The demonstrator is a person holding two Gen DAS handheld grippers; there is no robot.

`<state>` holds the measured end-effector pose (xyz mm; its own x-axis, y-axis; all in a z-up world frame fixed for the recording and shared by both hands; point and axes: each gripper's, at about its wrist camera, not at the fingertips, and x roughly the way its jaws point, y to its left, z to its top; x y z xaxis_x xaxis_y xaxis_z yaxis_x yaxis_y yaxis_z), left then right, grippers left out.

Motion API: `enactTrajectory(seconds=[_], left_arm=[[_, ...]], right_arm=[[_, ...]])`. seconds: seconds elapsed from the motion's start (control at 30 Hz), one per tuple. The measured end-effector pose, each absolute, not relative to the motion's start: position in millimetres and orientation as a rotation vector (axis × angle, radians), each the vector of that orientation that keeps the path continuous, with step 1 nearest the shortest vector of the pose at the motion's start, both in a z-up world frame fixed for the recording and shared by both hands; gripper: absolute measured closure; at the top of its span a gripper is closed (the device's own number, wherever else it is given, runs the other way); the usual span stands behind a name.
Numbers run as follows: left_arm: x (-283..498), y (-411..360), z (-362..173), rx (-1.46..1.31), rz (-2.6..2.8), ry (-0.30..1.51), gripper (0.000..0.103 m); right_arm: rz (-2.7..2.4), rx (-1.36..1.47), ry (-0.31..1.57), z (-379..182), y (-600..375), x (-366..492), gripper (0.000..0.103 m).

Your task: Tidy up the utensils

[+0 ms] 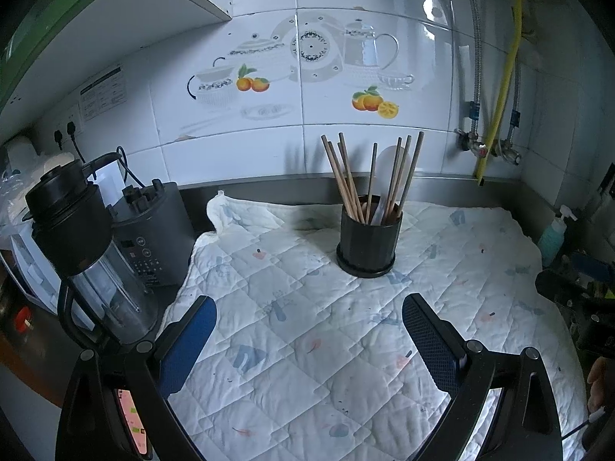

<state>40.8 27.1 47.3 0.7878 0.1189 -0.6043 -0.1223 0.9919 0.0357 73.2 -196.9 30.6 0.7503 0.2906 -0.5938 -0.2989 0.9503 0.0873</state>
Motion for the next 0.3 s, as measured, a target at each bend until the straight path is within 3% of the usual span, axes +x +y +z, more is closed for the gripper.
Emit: enactTrajectory(seconds=[0.3], left_arm=[[40.2,25.5,49.1,0.008,0.116,0.634,0.0]], right_arm=[[0.331,-0.023,0.651,29.4,-193.3,73.0,0.0]])
